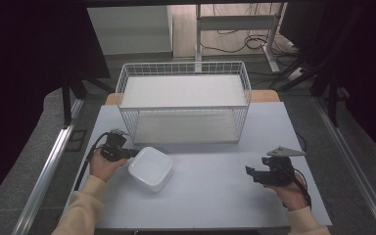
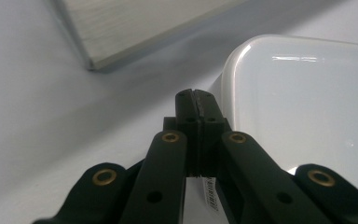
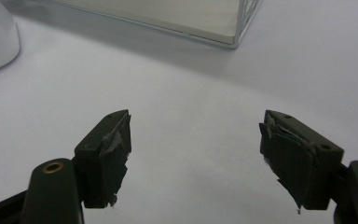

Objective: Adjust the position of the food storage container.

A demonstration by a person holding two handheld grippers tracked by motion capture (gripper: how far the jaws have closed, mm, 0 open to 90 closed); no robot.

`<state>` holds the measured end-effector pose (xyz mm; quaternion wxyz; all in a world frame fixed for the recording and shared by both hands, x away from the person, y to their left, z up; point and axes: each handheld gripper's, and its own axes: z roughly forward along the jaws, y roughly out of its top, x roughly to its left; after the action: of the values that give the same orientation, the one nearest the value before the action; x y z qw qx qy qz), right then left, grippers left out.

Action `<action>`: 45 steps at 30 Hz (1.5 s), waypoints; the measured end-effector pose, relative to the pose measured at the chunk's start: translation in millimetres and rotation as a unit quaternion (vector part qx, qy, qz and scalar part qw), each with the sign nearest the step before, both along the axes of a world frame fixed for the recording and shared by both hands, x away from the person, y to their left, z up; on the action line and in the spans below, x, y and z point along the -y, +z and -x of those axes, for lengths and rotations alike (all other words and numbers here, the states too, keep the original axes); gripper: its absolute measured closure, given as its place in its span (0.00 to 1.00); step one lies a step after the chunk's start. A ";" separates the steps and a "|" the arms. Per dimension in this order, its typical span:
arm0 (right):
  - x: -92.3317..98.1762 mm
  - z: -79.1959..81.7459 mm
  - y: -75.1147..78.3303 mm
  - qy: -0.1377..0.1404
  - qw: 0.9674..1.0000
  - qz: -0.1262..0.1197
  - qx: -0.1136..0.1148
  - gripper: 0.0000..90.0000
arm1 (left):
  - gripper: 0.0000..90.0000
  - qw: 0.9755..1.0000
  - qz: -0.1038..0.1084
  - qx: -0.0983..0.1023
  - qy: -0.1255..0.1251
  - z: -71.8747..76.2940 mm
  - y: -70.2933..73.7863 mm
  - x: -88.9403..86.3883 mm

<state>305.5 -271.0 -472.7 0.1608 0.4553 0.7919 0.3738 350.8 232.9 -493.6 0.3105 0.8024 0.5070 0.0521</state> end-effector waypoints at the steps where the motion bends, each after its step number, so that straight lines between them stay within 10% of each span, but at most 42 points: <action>1: 0.0 0.0 0.0 0.000 1.000 0.000 0.000 0.27 | 1.00 1.000 0.000 0.000 0.000 0.0 0.0 0.0; 30: 1.5 -1.1 -4.1 0.004 1.000 0.002 -0.008 0.27 | 1.00 0.993 0.006 -0.006 -0.121 17.8 4.4 95.8; 36: 3.2 -1.3 -3.1 0.000 1.000 0.000 -0.007 0.27 | 1.00 0.993 0.005 0.003 -0.115 18.3 8.8 90.6; 45: 4.7 -2.7 -5.9 -0.002 1.000 0.003 -0.011 0.27 | 1.00 0.998 0.016 0.045 -0.049 57.4 36.8 32.6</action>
<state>308.1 -275.8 -478.5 0.1546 0.4602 0.7938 0.3663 293.4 200.3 -456.8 0.3477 0.8183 0.4530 0.0647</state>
